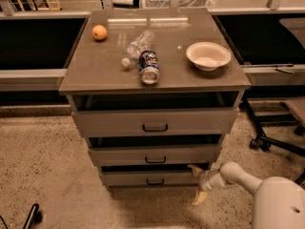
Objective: Open bottom drawer
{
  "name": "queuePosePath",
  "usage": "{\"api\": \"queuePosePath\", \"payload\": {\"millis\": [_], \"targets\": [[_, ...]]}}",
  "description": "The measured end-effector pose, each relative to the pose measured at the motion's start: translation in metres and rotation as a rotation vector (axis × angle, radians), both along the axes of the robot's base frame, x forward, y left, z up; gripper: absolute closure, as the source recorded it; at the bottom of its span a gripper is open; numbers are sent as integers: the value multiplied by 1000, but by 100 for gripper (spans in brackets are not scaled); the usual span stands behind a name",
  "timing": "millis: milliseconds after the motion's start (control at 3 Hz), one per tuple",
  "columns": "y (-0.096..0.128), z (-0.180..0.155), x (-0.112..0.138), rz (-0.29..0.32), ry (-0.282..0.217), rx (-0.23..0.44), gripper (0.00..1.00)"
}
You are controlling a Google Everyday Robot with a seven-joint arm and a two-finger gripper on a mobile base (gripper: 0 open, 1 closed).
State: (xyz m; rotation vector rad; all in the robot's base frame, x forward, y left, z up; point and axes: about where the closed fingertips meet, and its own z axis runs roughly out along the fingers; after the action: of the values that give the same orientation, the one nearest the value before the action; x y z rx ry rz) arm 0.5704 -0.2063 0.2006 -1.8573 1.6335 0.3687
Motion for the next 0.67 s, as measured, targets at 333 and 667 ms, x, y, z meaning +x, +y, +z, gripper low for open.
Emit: {"api": "queuePosePath", "payload": {"millis": [333,667], "targets": [[-10,-11,10,-47,1,-12,1],[-13,-11,16,-80,13,-52,15]]}}
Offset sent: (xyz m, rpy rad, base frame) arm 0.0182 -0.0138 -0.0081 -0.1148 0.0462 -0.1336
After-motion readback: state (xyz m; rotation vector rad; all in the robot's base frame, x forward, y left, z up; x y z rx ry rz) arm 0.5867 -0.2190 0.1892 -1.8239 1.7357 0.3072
